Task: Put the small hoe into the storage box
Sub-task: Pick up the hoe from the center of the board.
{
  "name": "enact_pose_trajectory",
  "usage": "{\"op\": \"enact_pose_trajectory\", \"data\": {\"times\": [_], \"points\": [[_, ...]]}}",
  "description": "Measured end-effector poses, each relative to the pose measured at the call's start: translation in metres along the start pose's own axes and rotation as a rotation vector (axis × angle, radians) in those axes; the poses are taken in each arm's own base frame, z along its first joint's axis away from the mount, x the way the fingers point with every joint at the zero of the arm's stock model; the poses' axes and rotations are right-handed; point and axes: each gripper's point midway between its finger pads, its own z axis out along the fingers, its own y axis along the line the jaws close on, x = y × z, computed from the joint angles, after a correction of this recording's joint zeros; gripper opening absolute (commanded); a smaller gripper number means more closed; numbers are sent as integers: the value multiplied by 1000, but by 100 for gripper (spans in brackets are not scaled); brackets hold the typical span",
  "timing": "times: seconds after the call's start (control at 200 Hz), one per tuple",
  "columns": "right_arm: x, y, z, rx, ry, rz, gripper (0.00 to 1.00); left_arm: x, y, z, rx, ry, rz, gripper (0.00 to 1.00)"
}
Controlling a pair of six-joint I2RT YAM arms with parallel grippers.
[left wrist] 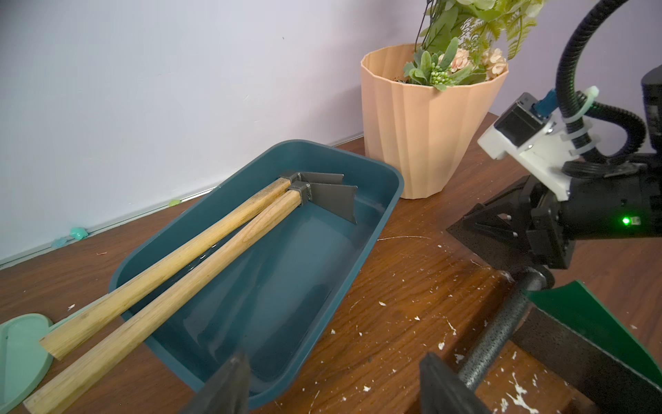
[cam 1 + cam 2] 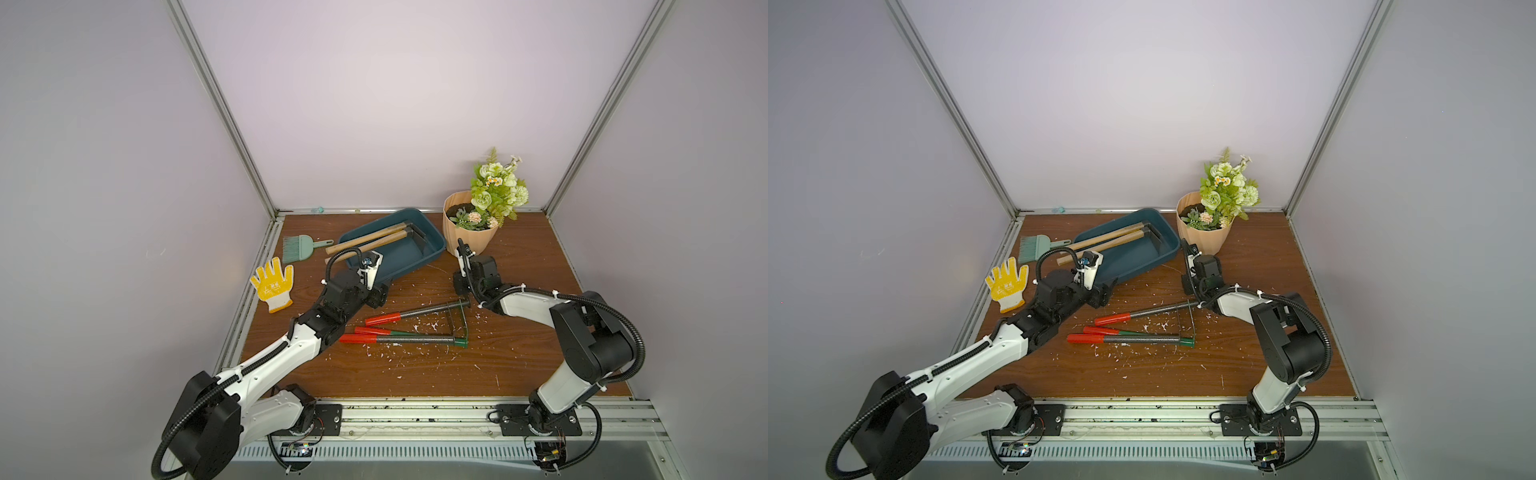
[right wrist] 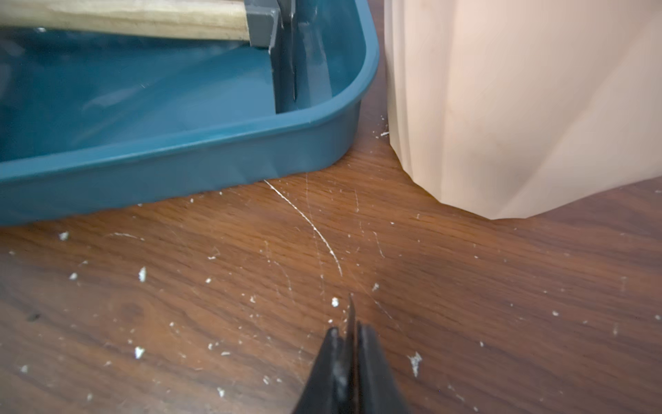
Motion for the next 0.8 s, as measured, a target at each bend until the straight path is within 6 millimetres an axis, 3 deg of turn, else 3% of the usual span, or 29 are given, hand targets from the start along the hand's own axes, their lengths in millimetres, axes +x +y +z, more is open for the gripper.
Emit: {"op": "enact_pose_trajectory", "data": {"times": [0.06,0.305,0.415,0.61,0.801], "points": [[0,-1,0,4,0,0,0,1,0,0,-2,2,0,75],[-2,-6,0,32,6,-10,0,-2,0,-2,-2,-3,0,75],[-12,-5,-1,32,9,-30,0,-5,1,-5,-2,-14,-1,75],[-70,0,-16,18,-93,-86,0,-4,-4,-6,27,-9,0,75],[-126,10,-45,-20,-225,-165,0,2,-27,1,155,47,6,73]]}}
